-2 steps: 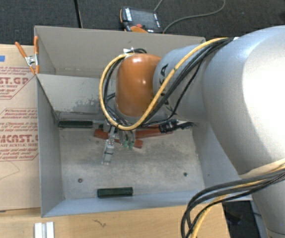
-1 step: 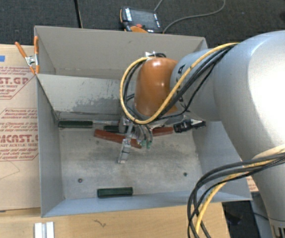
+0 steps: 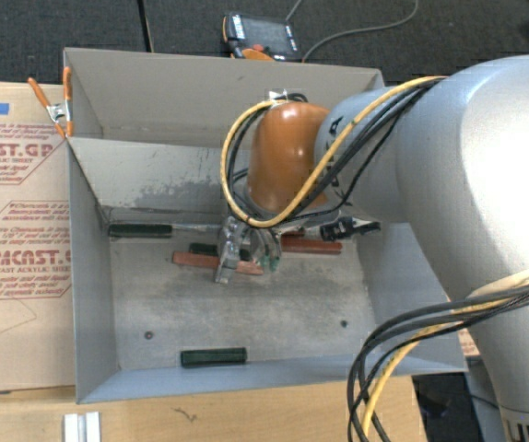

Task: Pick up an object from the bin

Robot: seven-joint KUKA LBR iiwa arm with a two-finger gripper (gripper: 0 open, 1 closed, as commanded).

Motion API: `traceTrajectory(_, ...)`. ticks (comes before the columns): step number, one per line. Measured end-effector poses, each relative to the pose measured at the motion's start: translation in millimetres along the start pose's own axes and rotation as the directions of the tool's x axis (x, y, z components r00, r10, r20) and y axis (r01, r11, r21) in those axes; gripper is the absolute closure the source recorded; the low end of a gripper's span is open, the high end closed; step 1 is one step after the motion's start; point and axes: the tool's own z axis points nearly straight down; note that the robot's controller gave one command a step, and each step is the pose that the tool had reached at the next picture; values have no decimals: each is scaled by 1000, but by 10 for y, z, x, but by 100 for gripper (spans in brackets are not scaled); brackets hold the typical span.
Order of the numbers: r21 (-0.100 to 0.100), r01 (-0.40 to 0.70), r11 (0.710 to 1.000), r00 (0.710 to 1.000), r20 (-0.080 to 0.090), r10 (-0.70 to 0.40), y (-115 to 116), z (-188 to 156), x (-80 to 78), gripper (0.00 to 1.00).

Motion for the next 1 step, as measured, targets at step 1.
traceTrajectory(1, 0, -10, 1000, 1000, -6, 10, 345, -1180, 144, 100)
